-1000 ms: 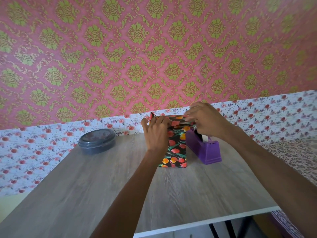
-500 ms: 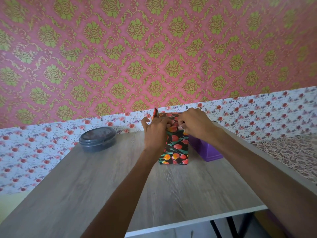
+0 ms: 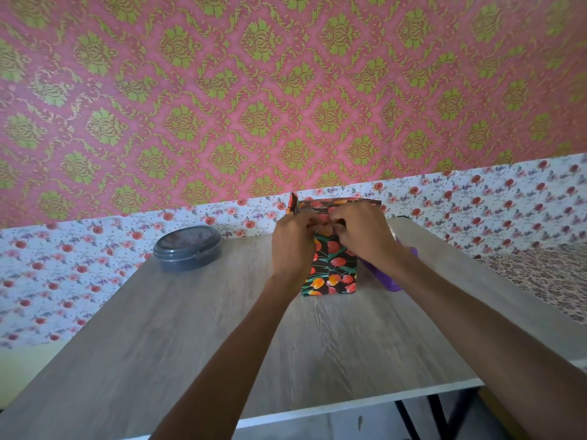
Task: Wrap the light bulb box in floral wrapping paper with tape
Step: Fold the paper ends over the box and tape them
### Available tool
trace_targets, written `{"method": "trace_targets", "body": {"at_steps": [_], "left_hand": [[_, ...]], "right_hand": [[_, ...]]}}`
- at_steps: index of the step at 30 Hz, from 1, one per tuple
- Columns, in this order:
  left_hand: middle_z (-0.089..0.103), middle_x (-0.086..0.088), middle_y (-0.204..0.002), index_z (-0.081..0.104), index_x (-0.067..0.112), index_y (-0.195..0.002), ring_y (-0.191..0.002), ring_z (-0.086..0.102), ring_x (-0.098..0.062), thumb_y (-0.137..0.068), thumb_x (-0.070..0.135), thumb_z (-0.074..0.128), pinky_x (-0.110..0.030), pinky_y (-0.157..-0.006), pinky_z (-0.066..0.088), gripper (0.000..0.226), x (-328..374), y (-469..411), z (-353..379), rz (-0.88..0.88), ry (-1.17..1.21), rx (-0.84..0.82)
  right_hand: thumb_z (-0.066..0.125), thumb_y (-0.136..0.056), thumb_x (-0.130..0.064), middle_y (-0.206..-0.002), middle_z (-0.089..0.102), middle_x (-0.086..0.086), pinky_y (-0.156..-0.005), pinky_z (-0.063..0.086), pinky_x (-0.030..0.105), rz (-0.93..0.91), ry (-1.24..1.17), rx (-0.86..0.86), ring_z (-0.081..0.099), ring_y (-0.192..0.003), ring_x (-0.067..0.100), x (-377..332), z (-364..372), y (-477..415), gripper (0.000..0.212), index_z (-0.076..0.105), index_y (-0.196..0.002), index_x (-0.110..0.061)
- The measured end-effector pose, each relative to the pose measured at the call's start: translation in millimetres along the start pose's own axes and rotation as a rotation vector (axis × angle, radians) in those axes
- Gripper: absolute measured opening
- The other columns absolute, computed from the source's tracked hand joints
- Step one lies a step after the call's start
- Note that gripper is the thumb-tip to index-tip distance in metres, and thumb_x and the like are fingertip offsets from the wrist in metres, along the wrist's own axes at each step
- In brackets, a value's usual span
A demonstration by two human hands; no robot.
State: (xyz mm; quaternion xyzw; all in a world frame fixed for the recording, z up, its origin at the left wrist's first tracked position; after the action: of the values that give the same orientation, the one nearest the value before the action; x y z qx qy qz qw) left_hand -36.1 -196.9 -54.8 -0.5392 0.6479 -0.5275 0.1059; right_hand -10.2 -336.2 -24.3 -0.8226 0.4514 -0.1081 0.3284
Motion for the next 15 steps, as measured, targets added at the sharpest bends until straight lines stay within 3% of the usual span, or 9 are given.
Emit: {"method": "trace_targets", "body": {"at_steps": [3, 6, 9, 12, 15], "left_hand": [[0.068, 0.015, -0.089, 0.066, 0.017, -0.107, -0.082, 0.065, 0.007, -0.093, 0.008, 0.064, -0.009, -0.07, 0.051, 0.016, 1.7, 0.3, -16.1, -0.187, 0.289, 0.152], [0.065, 0.013, -0.097, 0.061, 0.02, -0.109, -0.09, 0.064, 0.001, -0.09, 0.006, 0.064, -0.017, -0.078, 0.053, 0.024, -2.6, -12.9, -35.5, -0.202, 0.289, 0.3], [0.06, 0.003, -0.111, 0.059, 0.017, -0.118, -0.098, 0.06, -0.012, -0.083, 0.012, 0.073, -0.03, -0.083, 0.053, 0.038, -15.1, -38.5, -41.2, -0.332, 0.152, 0.083], [0.063, 0.001, -0.093, 0.066, 0.019, -0.104, -0.086, 0.065, -0.015, -0.078, 0.014, 0.076, -0.038, -0.076, 0.059, 0.028, -21.8, -54.5, -39.6, -0.515, 0.232, -0.143], [0.066, 0.004, -0.074, 0.071, 0.018, -0.095, -0.061, 0.062, -0.008, -0.08, 0.012, 0.071, -0.025, -0.058, 0.056, 0.015, -15.0, -61.7, -39.5, -0.396, 0.047, -0.13]], "right_hand": [[0.073, -0.082, -0.012, -0.065, 0.061, -0.004, -0.055, 0.032, 0.02, 0.02, -0.002, 0.014, 0.051, -0.06, 0.013, -2.9, -1.2, -1.0, 0.013, 0.071, -0.07, -0.019], [0.075, -0.081, -0.014, -0.066, 0.062, -0.008, -0.049, 0.022, 0.015, -0.006, -0.011, 0.038, 0.049, -0.059, 0.008, -5.2, -2.8, 2.1, 0.015, 0.068, -0.07, -0.021], [0.071, -0.083, -0.012, -0.073, 0.065, -0.005, -0.055, 0.029, 0.019, -0.015, 0.05, 0.028, 0.049, -0.066, 0.009, -7.4, -5.4, 6.8, 0.009, 0.069, -0.081, -0.021], [0.068, -0.085, -0.016, -0.076, 0.064, -0.004, -0.061, 0.033, 0.024, -0.046, 0.119, -0.001, 0.05, -0.071, 0.011, -10.3, -7.0, 7.5, 0.007, 0.067, -0.088, -0.022], [0.069, -0.085, -0.019, -0.077, 0.065, -0.003, -0.063, 0.037, 0.025, -0.066, 0.173, -0.021, 0.06, -0.077, 0.015, -12.8, -6.8, 6.3, 0.006, 0.066, -0.089, -0.022]]}}
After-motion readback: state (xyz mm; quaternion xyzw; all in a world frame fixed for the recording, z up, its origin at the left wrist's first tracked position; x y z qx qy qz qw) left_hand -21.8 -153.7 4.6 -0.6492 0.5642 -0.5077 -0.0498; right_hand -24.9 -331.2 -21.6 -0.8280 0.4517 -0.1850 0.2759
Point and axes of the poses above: each hand's wrist, its own y-axis away from the middle knuckle, its own z-axis out of the palm, x = y × z, the point moved 2 cm from there along -y, towards the middle knuckle
